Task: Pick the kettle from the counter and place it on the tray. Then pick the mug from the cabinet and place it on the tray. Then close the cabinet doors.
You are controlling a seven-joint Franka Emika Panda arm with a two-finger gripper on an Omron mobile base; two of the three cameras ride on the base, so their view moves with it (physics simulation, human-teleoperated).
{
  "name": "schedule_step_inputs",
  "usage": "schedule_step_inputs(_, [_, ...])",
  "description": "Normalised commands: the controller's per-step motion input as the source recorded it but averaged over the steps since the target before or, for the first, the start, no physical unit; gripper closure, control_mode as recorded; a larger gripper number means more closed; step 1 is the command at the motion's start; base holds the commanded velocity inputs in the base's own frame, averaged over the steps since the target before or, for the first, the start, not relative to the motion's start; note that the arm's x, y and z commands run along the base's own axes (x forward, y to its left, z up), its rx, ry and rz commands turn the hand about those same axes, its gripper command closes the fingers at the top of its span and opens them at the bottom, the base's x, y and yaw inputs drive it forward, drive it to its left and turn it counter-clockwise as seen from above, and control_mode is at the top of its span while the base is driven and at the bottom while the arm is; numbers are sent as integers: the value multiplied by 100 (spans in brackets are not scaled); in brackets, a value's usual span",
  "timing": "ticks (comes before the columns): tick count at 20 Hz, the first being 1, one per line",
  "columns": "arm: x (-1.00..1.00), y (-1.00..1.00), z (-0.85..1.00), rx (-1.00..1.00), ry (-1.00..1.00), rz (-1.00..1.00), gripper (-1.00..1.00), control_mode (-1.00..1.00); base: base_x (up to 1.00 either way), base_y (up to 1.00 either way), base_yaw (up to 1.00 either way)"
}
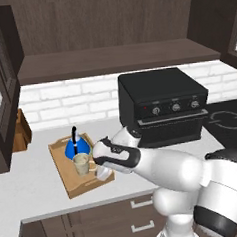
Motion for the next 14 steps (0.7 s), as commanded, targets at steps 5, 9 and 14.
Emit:
schedule_step_inputs(5, [-28,0,55,3,0,-7,-100,-100,0,0,0])
schedule_step_inputs(9, [-33,0,59,9,0,-7,-100,-100,0,0,0])
schedule_step_inputs(14, [-42,0,57,8,1,-20,-100,-100,0,0,0])
